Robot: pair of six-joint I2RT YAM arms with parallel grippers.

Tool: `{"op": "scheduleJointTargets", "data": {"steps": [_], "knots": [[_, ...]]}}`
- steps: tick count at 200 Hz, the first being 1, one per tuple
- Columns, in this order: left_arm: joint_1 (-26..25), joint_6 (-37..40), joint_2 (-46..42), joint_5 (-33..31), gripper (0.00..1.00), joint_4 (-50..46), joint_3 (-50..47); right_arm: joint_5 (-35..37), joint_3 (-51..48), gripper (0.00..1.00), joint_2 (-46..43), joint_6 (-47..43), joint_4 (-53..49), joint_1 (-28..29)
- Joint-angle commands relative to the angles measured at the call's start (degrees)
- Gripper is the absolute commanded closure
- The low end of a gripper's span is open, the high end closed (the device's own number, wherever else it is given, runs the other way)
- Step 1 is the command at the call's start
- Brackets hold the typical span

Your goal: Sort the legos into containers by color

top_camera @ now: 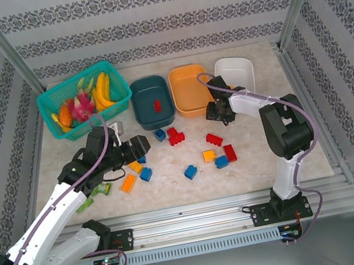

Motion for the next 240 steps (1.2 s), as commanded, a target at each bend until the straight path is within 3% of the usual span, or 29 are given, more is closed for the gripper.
{"op": "scheduleJointTargets", "data": {"steps": [1, 45, 104, 164, 197, 240], "knots": [[-0.7, -1.2, -0.9, -1.3, 0.25, 3.8, -0.4, 1.4, 1.7, 0.49, 1.4, -0.2, 0.1, -0.7], [-0.7, -1.3, -0.3, -0.6, 0.25, 4.1, 0.0, 2.8, 2.7, 0.54, 2.9, 0.6, -0.6, -0.9], [-0.7, -1.4, -0.3, -0.1, 0.25, 3.8, 0.3, 4.4, 4.4, 0.5, 4.6, 1.4, -2.3, -1.1], [-0.8, -1.4, -0.5, 0.0, 0.25, 3.7, 0.1, 3.9, 5.9, 0.7, 5.1, 0.0, -3.3, -0.7], [-0.9, -1.4, -0.5, 0.1, 0.25, 3.8, -0.1, 5.1, 3.0, 0.72, -0.2, 1.3, -6.4, 1.0], [-1.7, -1.7, 0.8, 0.4, 0.25, 5.5, 0.7, 7.2, -1.9, 0.72, -14.0, 2.9, -11.9, 5.8]]}}
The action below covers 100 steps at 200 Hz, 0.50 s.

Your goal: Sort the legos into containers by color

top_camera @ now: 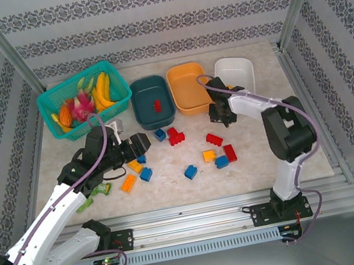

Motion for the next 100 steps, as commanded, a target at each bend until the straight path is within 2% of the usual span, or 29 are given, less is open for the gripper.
{"op": "scheduleJointTargets", "data": {"steps": [1, 21, 42, 61, 100], "knots": [[-1.2, -0.6, 0.9, 0.2, 0.25, 3.7, 0.8, 2.9, -0.7, 0.72, -8.9, 1.1, -4.7, 3.3], [-1.3, -0.9, 3.4, 0.5, 0.25, 5.2, 2.5, 3.0, 3.0, 0.72, -11.0, 0.0, -6.7, 5.9], [-1.3, -0.3, 7.4, -0.2, 0.23, 6.0, 6.0, 1.1, 9.0, 0.72, -7.0, -0.5, -7.0, 5.8], [-0.1, 0.2, 11.2, -0.7, 0.2, 6.8, 9.8, -1.3, 16.6, 0.72, 0.1, -1.9, -6.8, 5.0], [4.4, 0.6, 20.3, 3.4, 0.21, 10.1, 16.7, -4.3, 37.3, 0.72, 18.4, -3.7, -11.9, 2.9]]}}
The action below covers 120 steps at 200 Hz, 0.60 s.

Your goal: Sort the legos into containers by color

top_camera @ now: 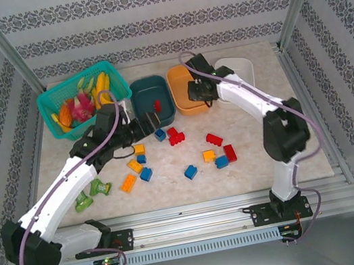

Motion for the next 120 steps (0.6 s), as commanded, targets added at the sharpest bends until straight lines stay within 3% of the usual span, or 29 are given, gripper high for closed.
{"op": "scheduleJointTargets", "data": {"steps": [1, 69, 79, 120], "knots": [[2.5, 0.8, 4.4, 2.3, 0.2, 4.4, 4.5, -2.9, 9.7, 0.72, 9.7, -1.6, -5.1, -1.7], [6.0, 2.4, 14.6, 4.9, 0.21, 6.3, 11.5, -8.1, 40.2, 0.65, 34.5, -1.2, -20.1, -5.4], [6.1, 2.5, 15.0, 5.1, 0.21, 6.2, 12.0, -8.3, 41.5, 0.63, 35.2, -1.5, -21.1, -5.4], [6.1, 2.5, 14.1, 5.2, 0.21, 5.2, 11.3, -7.6, 36.4, 0.38, 27.2, -2.1, -18.7, -5.2]]}}
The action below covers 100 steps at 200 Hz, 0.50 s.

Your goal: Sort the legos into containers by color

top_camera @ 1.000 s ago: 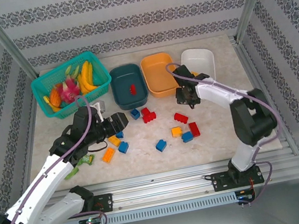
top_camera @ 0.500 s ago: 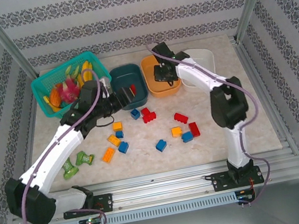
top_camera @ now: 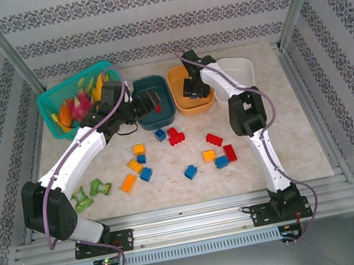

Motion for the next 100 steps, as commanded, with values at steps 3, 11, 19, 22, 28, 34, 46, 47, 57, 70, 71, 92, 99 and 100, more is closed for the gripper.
{"op": "scheduleJointTargets", "data": {"steps": [3, 11, 19, 22, 28, 34, 46, 47, 57, 70, 71, 92, 99, 100], "knots": [[0.7, 1.2, -1.2, 0.9, 0.21, 1.5, 0.9, -0.4, -1.6, 0.37, -7.7, -0.8, -1.4, 0.5], [0.7, 1.2, -1.7, 0.9, 0.21, 1.1, 0.5, -0.1, -2.0, 0.36, -9.7, -1.0, -1.5, 0.6], [0.7, 1.2, -2.4, 0.8, 0.21, 0.7, 0.0, 0.2, -2.6, 0.36, -12.0, -1.3, -1.4, 0.7], [0.7, 1.1, -2.7, 0.8, 0.21, 0.5, -0.1, 0.3, -3.0, 0.36, -13.0, -1.5, -1.3, 0.7], [0.7, 1.1, -3.4, 0.7, 0.21, 0.1, -0.6, 0.5, -3.7, 0.36, -14.8, -1.7, -1.0, 0.9], [0.6, 1.2, -4.2, 0.5, 0.21, -0.5, -1.1, 0.7, -4.5, 0.36, -16.9, -2.0, -0.6, 1.0], [0.7, 1.2, -5.6, 0.1, 0.21, -2.2, -1.7, 1.1, -6.2, 0.36, -20.9, -2.5, 0.1, 1.5], [0.7, 1.2, -5.7, 0.1, 0.21, -2.3, -1.7, 1.1, -6.2, 0.36, -20.9, -2.5, 0.1, 1.5], [0.7, 1.3, -6.8, -0.3, 0.21, -4.1, -1.9, 1.7, -8.2, 0.36, -24.9, -3.1, 0.7, 2.2], [0.7, 1.6, -8.3, -0.7, 0.22, -6.2, -2.3, 2.0, -11.5, 0.36, -29.4, -3.7, 1.9, 3.2], [0.7, 1.6, -8.4, -0.7, 0.22, -6.4, -2.3, 2.0, -11.7, 0.36, -29.7, -3.7, 2.0, 3.3], [0.6, 1.9, -10.9, -2.1, 0.22, -10.6, -3.0, 1.8, -20.6, 0.37, -38.8, -3.8, 5.9, 5.4], [0.7, 2.1, -11.7, -2.3, 0.22, -11.9, -3.4, 1.1, -24.8, 0.37, -42.4, -3.7, 7.9, 6.3], [0.7, 2.1, -11.8, -2.3, 0.22, -12.1, -3.4, 1.1, -25.3, 0.37, -42.9, -3.7, 8.1, 6.4]]}}
